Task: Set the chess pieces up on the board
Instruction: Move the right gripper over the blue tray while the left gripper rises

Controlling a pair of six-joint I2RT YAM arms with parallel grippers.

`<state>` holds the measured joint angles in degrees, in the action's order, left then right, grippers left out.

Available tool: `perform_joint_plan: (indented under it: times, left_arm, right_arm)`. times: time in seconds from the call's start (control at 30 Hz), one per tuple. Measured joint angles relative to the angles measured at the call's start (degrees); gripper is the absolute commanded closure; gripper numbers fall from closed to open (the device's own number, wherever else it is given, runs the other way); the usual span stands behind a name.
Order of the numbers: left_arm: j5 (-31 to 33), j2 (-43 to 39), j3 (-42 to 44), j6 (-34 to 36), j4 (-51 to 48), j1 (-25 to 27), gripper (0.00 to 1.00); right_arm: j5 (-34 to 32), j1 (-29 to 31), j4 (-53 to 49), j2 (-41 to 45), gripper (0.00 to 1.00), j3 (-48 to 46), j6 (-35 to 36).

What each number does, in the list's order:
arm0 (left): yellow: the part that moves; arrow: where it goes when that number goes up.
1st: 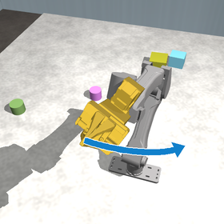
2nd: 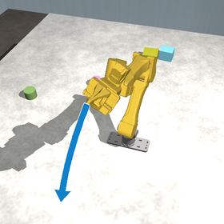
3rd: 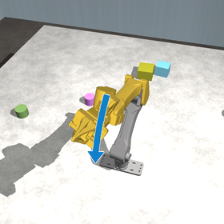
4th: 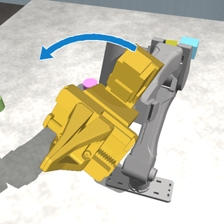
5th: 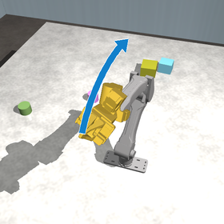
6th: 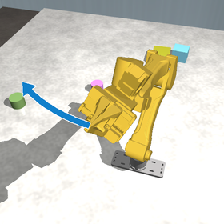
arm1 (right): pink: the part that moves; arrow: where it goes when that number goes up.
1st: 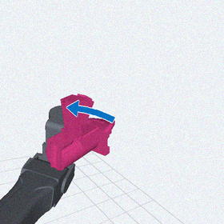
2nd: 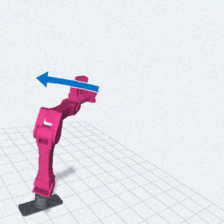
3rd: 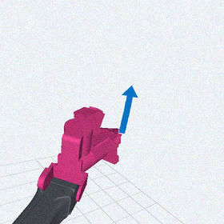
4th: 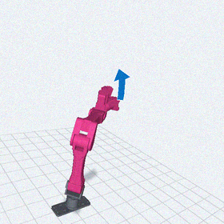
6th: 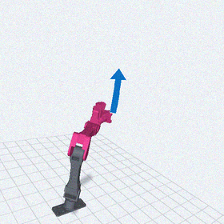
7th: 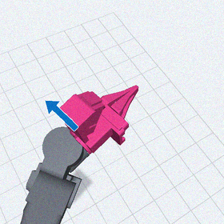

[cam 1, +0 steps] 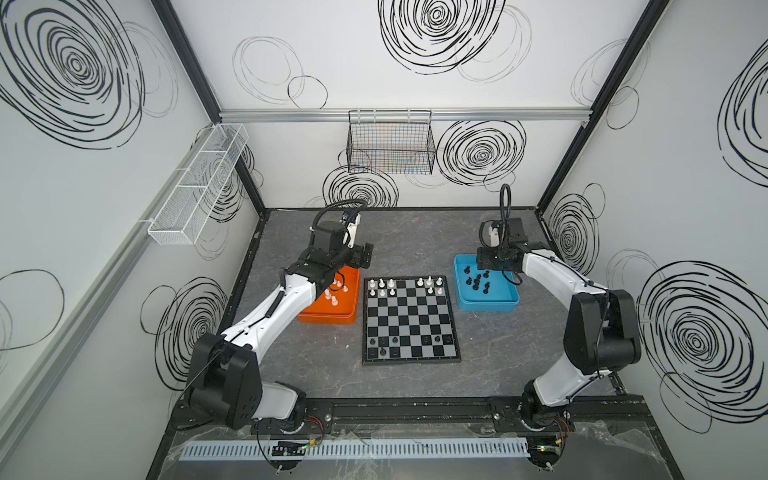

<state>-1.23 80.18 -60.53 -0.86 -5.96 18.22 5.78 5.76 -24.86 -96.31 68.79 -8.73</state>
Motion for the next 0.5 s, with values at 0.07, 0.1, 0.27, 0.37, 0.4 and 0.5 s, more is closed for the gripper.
perform_joint_plan:
  times: [0.07, 0.1, 0.27, 0.37, 0.4, 0.5]
  left_arm:
    - [0.04, 0.00, 0.00, 0.00, -0.13, 0.00, 0.04]
    - [0.04, 0.00, 0.00, 0.00, -0.24, 0.00, 0.04]
    - [0.04, 0.00, -0.17, -0.09, -0.74, 0.00, 0.04]
    - [0.02, 0.02, -0.55, -0.20, -1.07, 0.00, 0.04]
    - [0.02, 0.02, -0.74, -0.24, -1.16, 0.00, 0.04]
    - [0.02, 0.02, -0.98, -0.39, -1.16, 0.00, 0.04]
  right_arm:
    - [-0.04, 0.24, -0.28, -1.73, 0.35, 0.83, -0.02]
    - [-0.09, 0.35, -0.33, -2.16, 0.36, 0.83, -0.04]
    - [-0.15, 1.18, -0.79, -3.91, 0.39, 0.90, -0.33]
    - [-0.20, 1.81, -1.07, -4.28, 0.40, 0.92, -0.52]
    - [-0.22, 1.90, -1.20, -4.37, 0.41, 0.94, -0.66]
    - [-0.20, 2.12, -1.73, -4.70, 0.43, 0.94, -1.20]
